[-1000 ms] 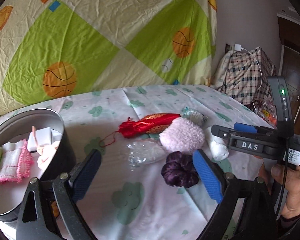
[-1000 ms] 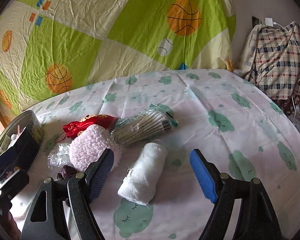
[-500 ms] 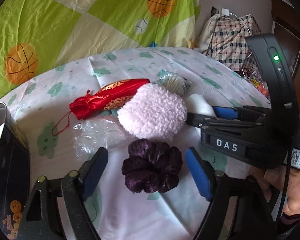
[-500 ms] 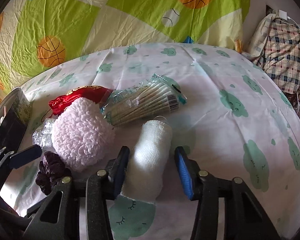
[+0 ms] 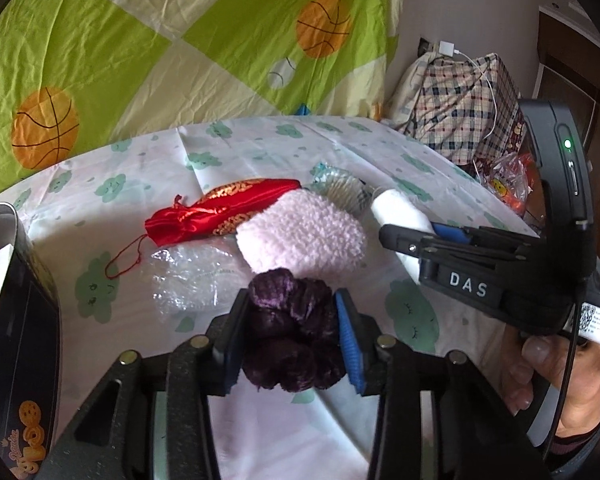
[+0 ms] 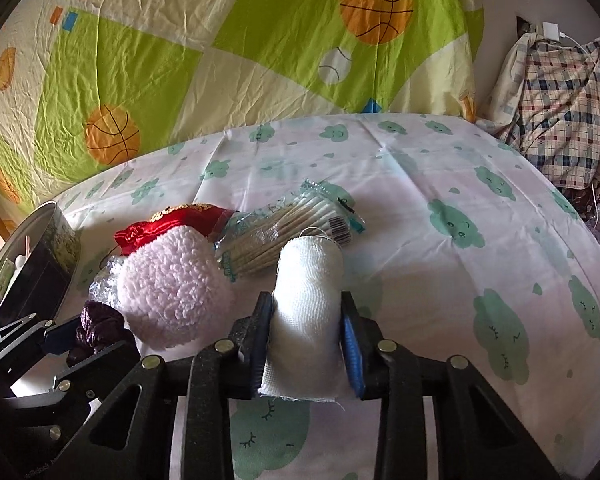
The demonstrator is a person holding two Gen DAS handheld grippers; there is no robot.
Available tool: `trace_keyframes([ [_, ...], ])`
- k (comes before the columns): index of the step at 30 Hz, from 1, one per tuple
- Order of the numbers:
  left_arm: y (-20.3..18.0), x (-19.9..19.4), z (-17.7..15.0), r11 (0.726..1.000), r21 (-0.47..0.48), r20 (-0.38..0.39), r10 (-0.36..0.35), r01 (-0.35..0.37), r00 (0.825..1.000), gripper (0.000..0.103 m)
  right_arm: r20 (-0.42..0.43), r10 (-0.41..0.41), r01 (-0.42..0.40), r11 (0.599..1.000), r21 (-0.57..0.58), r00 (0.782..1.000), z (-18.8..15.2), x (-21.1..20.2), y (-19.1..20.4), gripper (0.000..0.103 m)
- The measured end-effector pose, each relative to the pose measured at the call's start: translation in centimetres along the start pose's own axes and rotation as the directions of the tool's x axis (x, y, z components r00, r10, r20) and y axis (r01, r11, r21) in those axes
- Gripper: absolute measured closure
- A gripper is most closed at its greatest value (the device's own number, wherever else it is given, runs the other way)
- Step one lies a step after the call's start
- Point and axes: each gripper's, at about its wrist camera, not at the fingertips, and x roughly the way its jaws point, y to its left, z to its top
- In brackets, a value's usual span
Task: Organize soft objects
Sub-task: 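Grasp the purple scrunchie with the left tool while the right tool grasps the white rolled towel, then carry the scrunchie with the left tool toward the tin while the right tool carries the towel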
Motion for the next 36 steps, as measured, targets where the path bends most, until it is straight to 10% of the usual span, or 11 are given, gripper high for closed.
trace_keyframes([
  [17,3.0,-3.5,0.0,0.993,-0.087,0.212,0.092,-0.075,0.973,0.063,0.239,0.109,-0.109,0.994,-0.013,0.965,0.4,-3.1,1.7,0.068],
  [36,4.1,-7.3,-1.0,0.970,-0.107,0.433,0.242,-0.217,0.868,0.063,0.386,0.155,-0.146,0.988,-0.055,0.909,0.4,-4.5,4.0,0.068],
])
